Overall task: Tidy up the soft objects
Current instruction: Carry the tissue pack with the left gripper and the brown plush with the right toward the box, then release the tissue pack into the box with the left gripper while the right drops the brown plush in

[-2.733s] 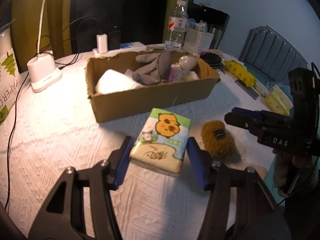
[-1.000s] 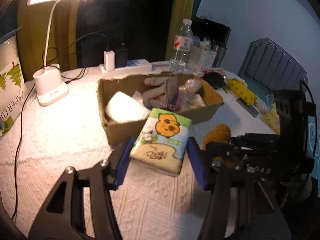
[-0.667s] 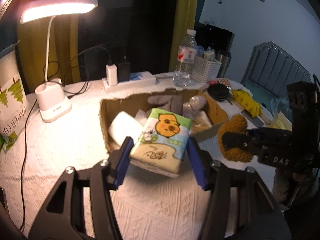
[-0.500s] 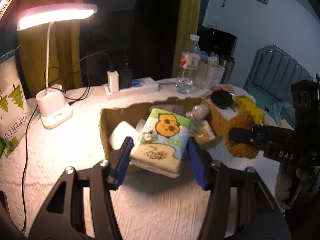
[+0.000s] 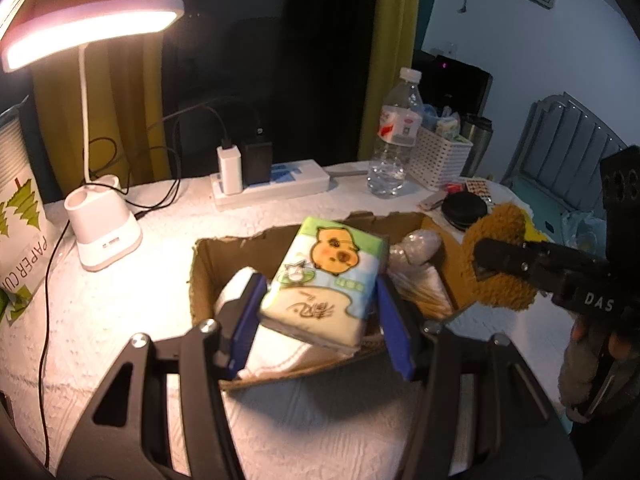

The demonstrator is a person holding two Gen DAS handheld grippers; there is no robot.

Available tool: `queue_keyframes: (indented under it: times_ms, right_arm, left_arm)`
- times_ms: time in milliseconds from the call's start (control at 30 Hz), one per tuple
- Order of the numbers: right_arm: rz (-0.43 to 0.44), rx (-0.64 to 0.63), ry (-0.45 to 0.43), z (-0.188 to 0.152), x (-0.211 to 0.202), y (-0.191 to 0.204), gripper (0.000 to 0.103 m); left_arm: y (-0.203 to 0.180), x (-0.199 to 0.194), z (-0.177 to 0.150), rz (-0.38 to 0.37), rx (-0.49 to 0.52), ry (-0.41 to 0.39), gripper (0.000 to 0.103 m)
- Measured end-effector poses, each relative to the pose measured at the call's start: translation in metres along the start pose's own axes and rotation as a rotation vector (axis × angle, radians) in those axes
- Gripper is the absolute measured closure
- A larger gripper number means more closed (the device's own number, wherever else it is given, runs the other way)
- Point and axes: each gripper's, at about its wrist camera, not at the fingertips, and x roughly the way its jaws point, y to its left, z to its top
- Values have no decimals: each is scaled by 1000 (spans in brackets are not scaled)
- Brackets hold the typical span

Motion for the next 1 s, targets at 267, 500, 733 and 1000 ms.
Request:
queue_keyframes:
  times_ms: [267, 500, 733, 1000]
  right_arm:
    - [56, 7, 25, 4, 25, -1, 75]
    - [123, -2, 52, 5, 51, 8, 75]
    - [158, 9, 95, 2, 76, 9, 75]
    - [88, 36, 124, -4, 84, -3, 51]
  left_arm:
    - [2, 27, 2, 16, -17, 43, 47]
    - [4, 46, 0, 13, -25, 79, 47]
    - [9, 55, 0, 9, -48, 101, 46]
    - [8, 55, -1, 7, -45, 106, 40]
